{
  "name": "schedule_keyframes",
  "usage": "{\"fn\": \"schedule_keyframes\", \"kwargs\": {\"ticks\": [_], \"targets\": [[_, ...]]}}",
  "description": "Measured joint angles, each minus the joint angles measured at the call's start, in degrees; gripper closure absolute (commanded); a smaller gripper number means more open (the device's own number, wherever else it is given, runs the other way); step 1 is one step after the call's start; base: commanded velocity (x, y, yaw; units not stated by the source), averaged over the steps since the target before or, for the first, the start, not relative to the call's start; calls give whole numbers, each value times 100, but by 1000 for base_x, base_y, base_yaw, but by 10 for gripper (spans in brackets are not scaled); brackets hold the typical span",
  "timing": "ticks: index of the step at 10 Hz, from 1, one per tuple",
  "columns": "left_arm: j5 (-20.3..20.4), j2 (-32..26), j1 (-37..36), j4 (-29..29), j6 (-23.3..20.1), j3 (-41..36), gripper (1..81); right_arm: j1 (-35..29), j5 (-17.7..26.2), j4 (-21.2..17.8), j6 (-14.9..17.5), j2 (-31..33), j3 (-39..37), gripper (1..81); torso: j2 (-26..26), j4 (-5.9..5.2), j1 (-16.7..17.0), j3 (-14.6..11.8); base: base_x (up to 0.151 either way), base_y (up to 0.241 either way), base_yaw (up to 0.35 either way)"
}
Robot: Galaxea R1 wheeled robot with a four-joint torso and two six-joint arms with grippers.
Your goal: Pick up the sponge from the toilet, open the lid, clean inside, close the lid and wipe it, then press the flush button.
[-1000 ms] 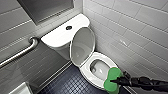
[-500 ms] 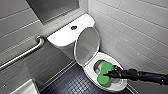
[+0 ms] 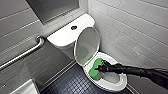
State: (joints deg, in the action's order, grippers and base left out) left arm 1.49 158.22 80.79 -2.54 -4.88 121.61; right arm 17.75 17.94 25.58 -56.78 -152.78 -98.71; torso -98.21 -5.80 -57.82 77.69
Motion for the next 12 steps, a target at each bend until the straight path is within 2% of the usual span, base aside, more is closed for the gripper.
{"fn": "schedule_keyframes", "kwargs": {"ticks": [3, 6, 8, 10, 12], "targets": [[2, -11, 0, 0, 0, 0, 10, 5, -91, 0, -165, -639, -796, 811, 0, 0, 0, 0, 0, 0, 0], [2, -11, 0, 0, 0, 0, 10, 116, -306, 2, -234, -772, -1050, 811, 0, 0, 0, 0, 0, 0, 0], [2, 13, 0, -2, 0, 0, 10, 190, -336, 24, -265, -499, -680, 811, 0, 0, 0, 0, 0, 0, 0], [2, 38, -2, -2, 0, 0, 10, 374, -212, 46, -267, 17, 76, 811, 0, 0, 0, 0, 0, 0, 0], [2, 33, 0, -2, 0, 0, 10, 683, -235, 74, -285, 562, 500, 811, 0, 0, 0, 0, 0, 0, 0]]}}
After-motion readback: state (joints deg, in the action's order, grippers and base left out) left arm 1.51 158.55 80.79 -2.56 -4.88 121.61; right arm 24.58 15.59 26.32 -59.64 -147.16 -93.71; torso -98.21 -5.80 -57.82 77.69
